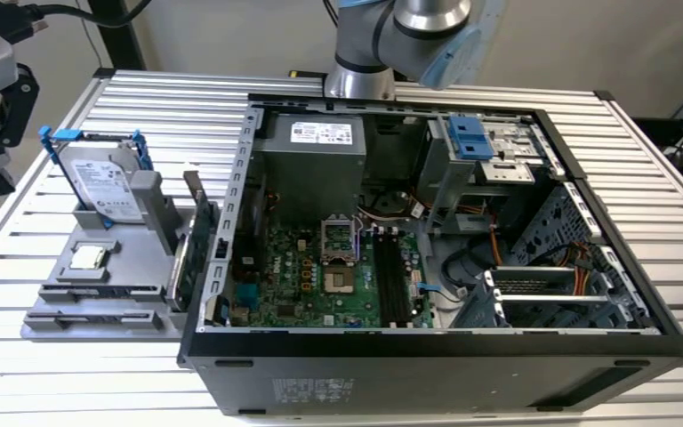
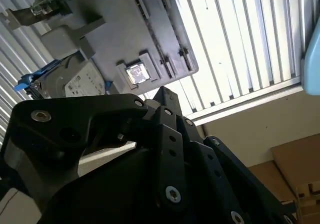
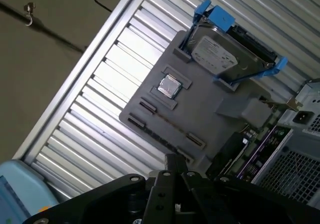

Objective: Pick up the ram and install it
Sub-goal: 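Pick up the ram and move it above insertion slot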

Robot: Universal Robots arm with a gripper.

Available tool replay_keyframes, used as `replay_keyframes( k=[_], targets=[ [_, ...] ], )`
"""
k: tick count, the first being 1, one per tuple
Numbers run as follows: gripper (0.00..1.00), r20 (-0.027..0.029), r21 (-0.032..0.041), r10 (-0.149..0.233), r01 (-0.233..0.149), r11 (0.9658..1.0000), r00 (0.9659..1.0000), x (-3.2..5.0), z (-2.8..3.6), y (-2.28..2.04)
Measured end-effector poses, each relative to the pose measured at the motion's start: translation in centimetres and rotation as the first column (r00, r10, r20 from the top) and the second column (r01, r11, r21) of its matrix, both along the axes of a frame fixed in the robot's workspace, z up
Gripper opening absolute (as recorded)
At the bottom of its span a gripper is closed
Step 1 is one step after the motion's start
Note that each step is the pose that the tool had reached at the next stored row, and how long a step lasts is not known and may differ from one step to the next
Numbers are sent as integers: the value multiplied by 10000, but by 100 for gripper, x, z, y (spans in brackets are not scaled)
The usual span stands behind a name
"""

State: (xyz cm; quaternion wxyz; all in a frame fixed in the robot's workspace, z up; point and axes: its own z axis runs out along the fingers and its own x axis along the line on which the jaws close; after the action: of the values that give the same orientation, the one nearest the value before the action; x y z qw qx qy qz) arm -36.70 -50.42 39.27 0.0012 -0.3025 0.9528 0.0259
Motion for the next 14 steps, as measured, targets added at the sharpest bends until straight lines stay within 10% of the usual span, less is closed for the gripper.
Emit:
replay_keyframes(
  k=[6,14],
  targets=[
    [0,1,0,947,-947,9955,9955,0,0,0],
    [0,114,-20,2022,-2022,9793,9793,1,0,0]
  ],
)
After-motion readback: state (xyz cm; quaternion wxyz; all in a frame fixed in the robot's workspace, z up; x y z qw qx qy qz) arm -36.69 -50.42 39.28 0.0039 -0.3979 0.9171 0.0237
